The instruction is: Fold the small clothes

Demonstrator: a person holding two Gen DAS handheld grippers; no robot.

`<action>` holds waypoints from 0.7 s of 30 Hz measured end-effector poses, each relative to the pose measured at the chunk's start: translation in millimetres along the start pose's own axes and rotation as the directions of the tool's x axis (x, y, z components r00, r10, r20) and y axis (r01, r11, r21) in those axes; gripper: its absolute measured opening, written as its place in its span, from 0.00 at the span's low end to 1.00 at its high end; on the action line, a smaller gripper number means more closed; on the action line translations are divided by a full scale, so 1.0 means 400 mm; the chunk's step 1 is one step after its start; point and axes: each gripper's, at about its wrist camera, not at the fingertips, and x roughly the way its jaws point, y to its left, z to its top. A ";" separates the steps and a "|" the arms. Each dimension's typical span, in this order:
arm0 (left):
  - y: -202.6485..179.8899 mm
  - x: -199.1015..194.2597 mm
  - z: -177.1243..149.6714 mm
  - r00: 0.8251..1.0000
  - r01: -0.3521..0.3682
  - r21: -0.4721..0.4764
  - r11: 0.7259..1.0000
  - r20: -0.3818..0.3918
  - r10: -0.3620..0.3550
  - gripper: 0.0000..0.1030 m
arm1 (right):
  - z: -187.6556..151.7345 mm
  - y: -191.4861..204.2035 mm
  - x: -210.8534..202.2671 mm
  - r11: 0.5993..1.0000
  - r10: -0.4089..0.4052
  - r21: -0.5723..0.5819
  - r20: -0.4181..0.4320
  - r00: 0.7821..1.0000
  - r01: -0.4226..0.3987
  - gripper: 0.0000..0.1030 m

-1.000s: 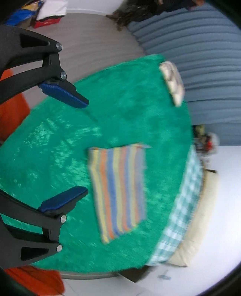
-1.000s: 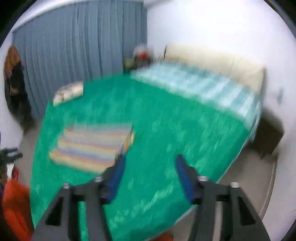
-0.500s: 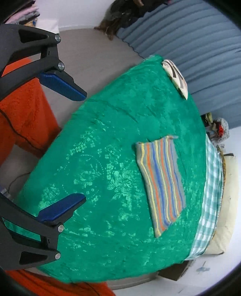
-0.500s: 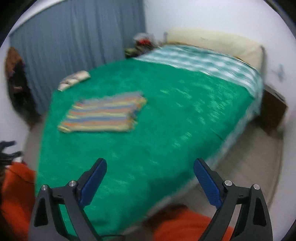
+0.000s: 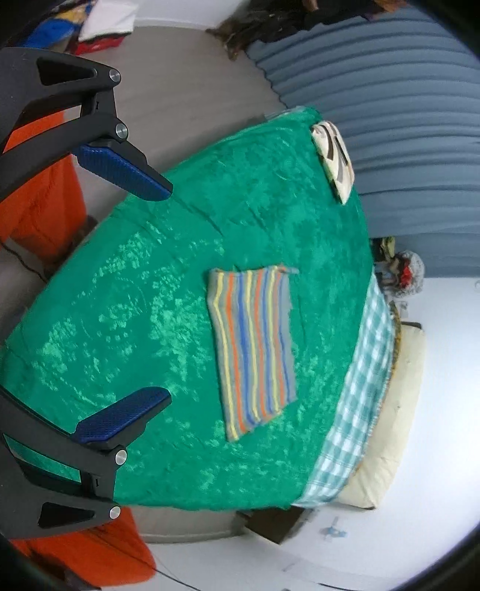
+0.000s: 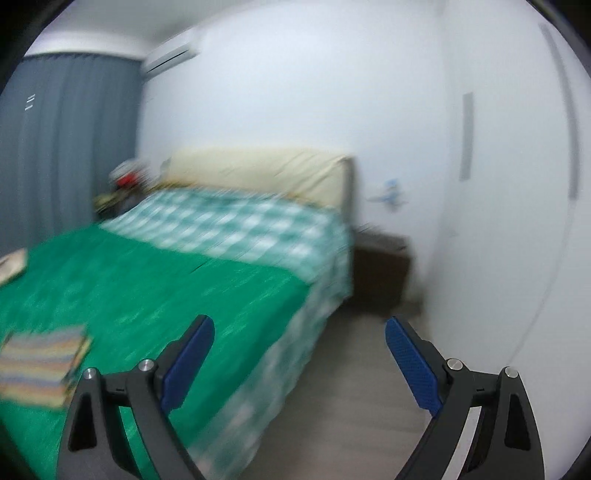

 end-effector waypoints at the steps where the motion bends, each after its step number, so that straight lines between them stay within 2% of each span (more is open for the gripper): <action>1: -0.003 0.012 -0.006 1.000 -0.013 0.010 1.000 -0.018 0.013 0.98 | 0.020 -0.027 0.006 0.999 -0.037 0.014 0.013 0.999 0.036 0.90; 3: -0.007 0.038 -0.023 0.998 -0.031 0.019 0.999 -0.054 0.032 0.98 | 0.057 -0.080 0.017 0.993 -0.110 0.055 0.038 0.993 0.108 0.91; 5: -0.005 0.057 -0.039 0.996 -0.036 0.013 0.999 -0.075 0.037 0.98 | 0.069 -0.087 0.020 0.991 -0.106 0.087 0.029 0.994 0.103 0.91; 8: 0.025 0.092 -0.057 0.993 -0.052 -0.028 0.998 -0.110 0.048 0.98 | 0.023 -0.003 0.008 0.999 0.016 0.033 -0.035 0.999 -0.015 0.91; 10: 0.062 0.113 -0.062 0.988 -0.085 -0.050 0.995 -0.130 0.077 0.98 | -0.040 0.088 -0.016 0.992 0.121 -0.009 -0.089 0.989 -0.122 0.91; 12: 0.109 0.115 -0.050 0.985 -0.119 -0.077 0.990 -0.139 0.107 0.98 | -0.115 0.181 -0.051 0.969 0.243 -0.014 -0.152 0.958 -0.248 0.91; 15: 0.152 0.080 -0.005 0.994 -0.079 -0.131 0.988 -0.087 0.068 0.98 | -0.198 0.305 -0.100 0.926 0.370 0.001 -0.206 0.906 -0.378 0.91; 18: 0.144 0.040 0.045 0.998 -0.061 -0.132 0.989 -0.019 0.059 0.98 | -0.227 0.396 -0.126 0.889 0.450 0.012 -0.200 0.870 -0.457 0.91; 21: 0.111 -0.001 0.079 0.999 -0.019 -0.121 0.992 0.046 0.025 0.98 | -0.195 0.485 -0.126 0.851 0.517 -0.001 -0.178 0.837 -0.526 0.91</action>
